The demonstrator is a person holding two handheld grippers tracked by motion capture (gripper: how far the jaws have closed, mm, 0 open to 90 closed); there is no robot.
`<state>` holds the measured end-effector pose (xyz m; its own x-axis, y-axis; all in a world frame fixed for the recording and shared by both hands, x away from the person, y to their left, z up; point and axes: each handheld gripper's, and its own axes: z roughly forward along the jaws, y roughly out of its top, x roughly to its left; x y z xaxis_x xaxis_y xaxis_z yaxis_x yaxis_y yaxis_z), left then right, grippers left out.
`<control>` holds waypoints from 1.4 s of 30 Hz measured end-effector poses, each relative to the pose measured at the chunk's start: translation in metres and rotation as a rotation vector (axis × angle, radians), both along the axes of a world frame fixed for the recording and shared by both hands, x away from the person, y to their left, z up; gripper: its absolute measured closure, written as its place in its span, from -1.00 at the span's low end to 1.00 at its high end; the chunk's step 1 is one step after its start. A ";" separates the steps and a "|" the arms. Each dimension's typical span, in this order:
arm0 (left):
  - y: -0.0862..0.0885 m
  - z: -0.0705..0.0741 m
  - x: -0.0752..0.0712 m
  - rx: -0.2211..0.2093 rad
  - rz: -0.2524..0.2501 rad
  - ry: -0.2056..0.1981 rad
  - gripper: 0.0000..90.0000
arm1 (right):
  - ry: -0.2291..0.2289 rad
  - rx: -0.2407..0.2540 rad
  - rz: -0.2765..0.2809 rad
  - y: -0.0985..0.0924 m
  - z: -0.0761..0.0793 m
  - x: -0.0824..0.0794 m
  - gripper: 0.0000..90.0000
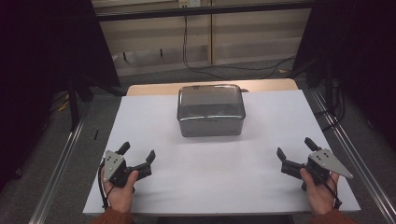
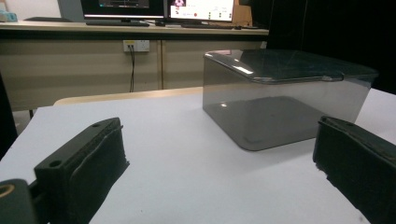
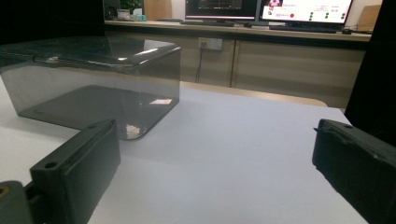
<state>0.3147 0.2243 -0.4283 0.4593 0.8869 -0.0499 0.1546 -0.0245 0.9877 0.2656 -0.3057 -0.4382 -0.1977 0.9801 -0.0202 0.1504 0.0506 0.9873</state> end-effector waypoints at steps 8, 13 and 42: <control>-0.001 -0.001 0.001 -0.022 -0.014 0.011 -0.94 | 0.014 0.035 0.032 0.001 -0.001 0.002 -0.98; -0.004 0.000 0.001 -0.014 -0.026 0.008 -0.94 | 0.013 0.037 0.075 0.004 0.000 0.002 -0.99; -0.007 -0.001 -0.002 -0.006 -0.047 0.026 -0.91 | 0.021 0.025 0.259 0.047 0.005 0.021 -0.99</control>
